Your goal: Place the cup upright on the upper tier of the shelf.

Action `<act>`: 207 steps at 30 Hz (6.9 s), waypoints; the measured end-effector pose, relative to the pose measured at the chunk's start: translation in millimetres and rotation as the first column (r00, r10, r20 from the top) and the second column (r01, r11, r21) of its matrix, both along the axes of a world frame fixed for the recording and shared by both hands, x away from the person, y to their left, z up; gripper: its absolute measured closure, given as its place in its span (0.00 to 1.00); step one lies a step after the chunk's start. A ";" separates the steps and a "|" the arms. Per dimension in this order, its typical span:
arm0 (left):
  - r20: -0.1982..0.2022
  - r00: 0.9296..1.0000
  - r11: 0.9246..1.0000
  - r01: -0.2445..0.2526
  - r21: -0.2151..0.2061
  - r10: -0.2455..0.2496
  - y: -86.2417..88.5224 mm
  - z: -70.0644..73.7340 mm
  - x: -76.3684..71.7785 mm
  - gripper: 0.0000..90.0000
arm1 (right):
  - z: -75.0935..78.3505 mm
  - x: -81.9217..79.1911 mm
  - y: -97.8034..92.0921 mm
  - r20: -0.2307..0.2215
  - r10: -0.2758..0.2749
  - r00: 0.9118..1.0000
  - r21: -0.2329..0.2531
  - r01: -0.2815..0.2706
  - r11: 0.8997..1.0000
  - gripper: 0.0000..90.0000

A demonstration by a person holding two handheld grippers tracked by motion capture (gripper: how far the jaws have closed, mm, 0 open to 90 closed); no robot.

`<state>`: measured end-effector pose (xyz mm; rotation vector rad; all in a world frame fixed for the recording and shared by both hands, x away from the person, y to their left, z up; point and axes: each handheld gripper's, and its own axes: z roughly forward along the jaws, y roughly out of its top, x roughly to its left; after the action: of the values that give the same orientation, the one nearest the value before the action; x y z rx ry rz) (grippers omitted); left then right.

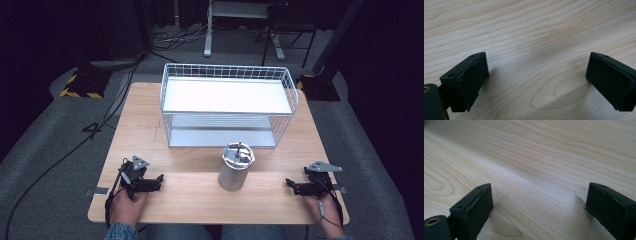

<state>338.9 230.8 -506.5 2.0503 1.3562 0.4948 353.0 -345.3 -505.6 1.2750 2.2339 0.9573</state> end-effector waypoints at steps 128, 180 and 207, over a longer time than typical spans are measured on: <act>0.003 1.000 1.000 0.002 0.002 -0.002 0.4 0.1 0.3 0.06 | 66.2 5.7 184.0 0.213 0.416 0.884 0.175 -0.454 0.874 0.00; 0.003 1.000 1.000 0.002 0.003 -0.002 0.4 0.1 0.3 0.06 | 123.7 4.6 192.1 0.216 0.478 0.851 0.102 -0.507 0.856 0.04; 0.002 1.000 1.000 0.007 0.003 -0.007 0.7 0.1 0.5 0.06 | 185.2 27.2 186.5 0.257 0.459 0.850 0.106 -0.497 0.861 0.04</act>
<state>339.4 231.5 -506.3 2.0554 1.3480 0.4956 380.2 -158.8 -320.4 0.6180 2.3699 1.4192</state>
